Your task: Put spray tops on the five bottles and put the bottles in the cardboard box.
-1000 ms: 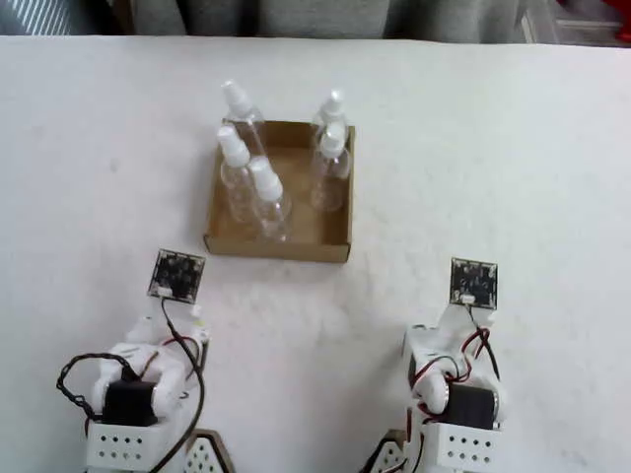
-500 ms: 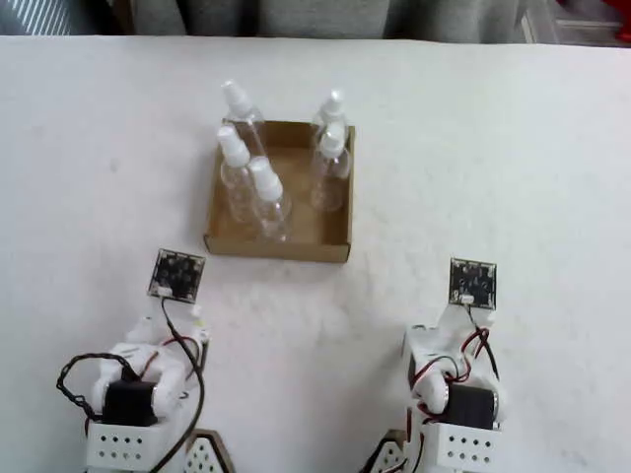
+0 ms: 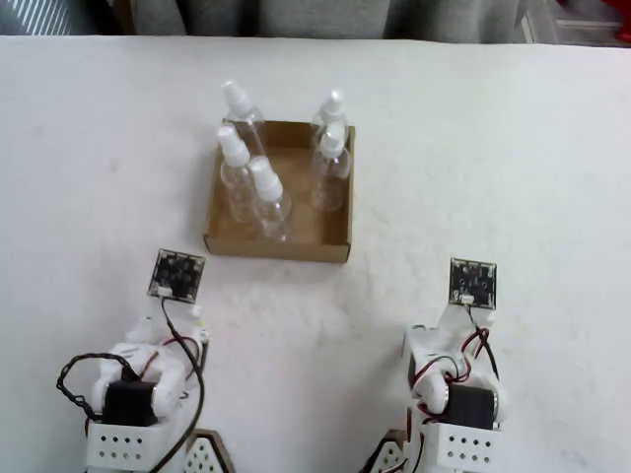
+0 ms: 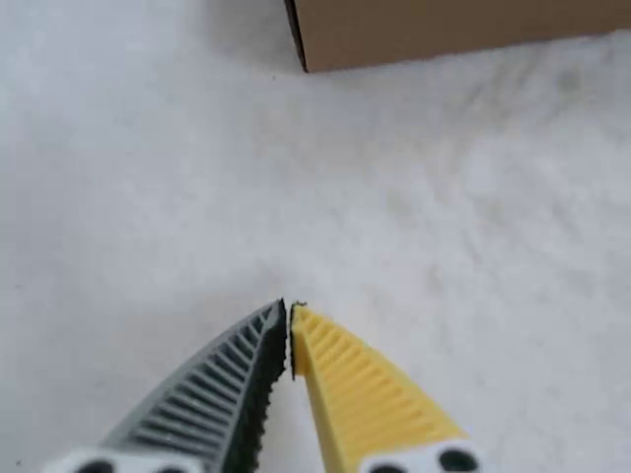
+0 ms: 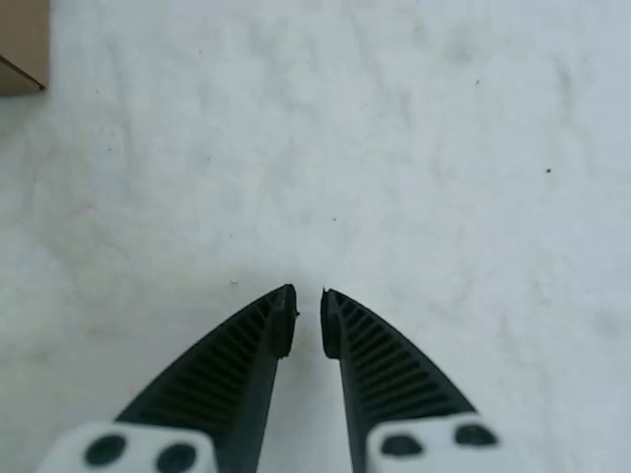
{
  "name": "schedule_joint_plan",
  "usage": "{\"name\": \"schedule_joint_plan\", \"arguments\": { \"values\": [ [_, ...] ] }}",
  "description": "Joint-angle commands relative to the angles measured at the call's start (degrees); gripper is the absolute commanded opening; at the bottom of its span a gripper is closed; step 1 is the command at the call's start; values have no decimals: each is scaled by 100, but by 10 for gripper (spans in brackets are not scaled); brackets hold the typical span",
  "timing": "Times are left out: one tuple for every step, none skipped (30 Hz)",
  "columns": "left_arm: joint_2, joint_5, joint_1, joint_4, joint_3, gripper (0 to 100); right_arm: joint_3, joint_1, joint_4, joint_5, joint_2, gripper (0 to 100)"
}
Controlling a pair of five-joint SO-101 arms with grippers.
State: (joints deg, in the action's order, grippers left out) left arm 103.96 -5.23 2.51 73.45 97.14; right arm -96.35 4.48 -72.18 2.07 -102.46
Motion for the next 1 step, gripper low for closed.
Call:
{"name": "schedule_joint_plan", "arguments": {
  "values": [
    [75,-18,31,35,-18,21,-53,31,-31,53,-57,21]
  ]
}}
